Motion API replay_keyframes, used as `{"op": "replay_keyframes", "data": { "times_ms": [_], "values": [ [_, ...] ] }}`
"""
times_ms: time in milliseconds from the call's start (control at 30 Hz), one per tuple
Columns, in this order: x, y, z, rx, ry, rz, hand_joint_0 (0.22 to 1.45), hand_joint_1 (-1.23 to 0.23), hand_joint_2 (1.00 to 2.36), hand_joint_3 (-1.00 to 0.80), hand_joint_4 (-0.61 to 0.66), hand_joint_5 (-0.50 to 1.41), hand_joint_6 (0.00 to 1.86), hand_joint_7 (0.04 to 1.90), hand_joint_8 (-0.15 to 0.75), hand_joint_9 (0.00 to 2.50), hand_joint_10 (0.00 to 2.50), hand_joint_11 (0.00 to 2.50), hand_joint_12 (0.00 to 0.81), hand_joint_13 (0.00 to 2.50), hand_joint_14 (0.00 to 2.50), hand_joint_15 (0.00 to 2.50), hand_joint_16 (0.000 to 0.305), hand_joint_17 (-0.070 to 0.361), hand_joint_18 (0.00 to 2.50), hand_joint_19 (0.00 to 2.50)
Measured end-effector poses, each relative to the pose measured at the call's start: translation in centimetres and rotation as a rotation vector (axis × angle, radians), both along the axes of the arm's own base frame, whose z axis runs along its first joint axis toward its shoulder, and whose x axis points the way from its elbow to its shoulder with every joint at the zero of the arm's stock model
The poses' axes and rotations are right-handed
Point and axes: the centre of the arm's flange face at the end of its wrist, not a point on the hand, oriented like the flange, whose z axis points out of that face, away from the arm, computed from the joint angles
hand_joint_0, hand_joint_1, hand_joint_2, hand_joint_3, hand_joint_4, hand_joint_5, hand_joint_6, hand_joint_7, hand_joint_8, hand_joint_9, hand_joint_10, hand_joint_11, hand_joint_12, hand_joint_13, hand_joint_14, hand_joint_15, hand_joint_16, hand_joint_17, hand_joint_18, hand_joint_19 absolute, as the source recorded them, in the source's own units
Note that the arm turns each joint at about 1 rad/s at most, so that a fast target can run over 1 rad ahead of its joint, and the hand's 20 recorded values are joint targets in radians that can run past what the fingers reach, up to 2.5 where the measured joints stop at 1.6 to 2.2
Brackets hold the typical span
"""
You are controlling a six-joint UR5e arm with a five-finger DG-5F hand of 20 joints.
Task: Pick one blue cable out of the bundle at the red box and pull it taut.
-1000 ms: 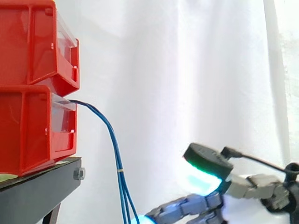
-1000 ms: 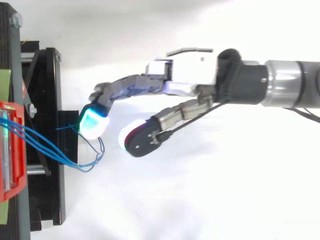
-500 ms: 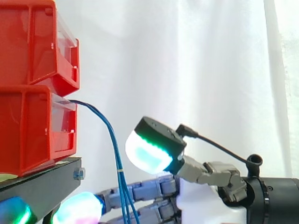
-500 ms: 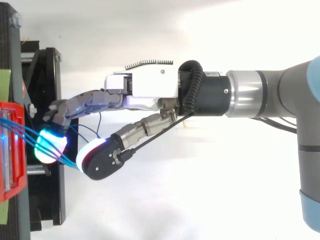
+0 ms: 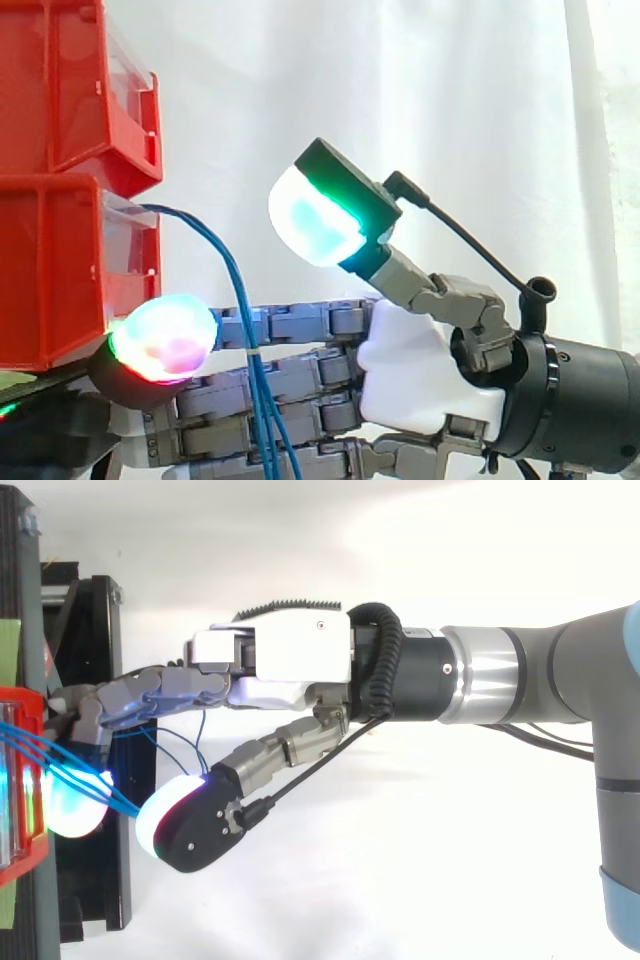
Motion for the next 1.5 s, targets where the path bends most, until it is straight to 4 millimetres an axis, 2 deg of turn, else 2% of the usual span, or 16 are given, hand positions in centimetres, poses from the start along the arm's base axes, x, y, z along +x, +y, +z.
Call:
{"op": "replay_keyframes", "data": {
  "times_ms": [167,500,733,1100,1500],
  "values": [
    [-0.2,0.1,-0.4,-0.006,-0.003,0.004,0.53,-0.62,1.00,-0.50,0.34,-0.15,0.50,1.02,0.282,0.27,0.00,0.05,0.341,0.07,0.00,0.09,0.057,0.127,0.00,0.10],
    [-1.9,-0.4,-3.3,-0.010,-0.078,-0.003,0.53,-0.62,1.00,-0.50,0.34,-0.15,0.50,1.03,0.281,0.27,0.00,0.05,0.340,0.08,0.00,0.09,0.057,0.128,0.00,0.12],
    [-2.2,-1.0,-3.4,0.001,-0.120,-0.009,0.55,-0.63,1.00,-0.50,0.33,-0.14,0.50,1.06,0.278,0.28,0.00,0.05,0.336,0.09,0.00,0.10,0.056,0.125,0.00,0.12],
    [-2.1,-0.9,-3.4,-0.011,-0.120,-0.014,0.56,-0.65,1.00,-0.49,0.33,-0.14,0.50,1.07,0.278,0.29,0.00,0.07,0.334,0.10,0.00,0.10,0.055,0.124,0.00,0.11],
    [-2.2,-0.2,-5.0,-0.062,-0.076,-0.025,0.56,-0.65,1.00,-0.50,0.33,-0.13,0.50,1.07,0.281,0.29,0.00,0.07,0.335,0.10,0.00,0.10,0.055,0.124,0.00,0.12]
  ]
}}
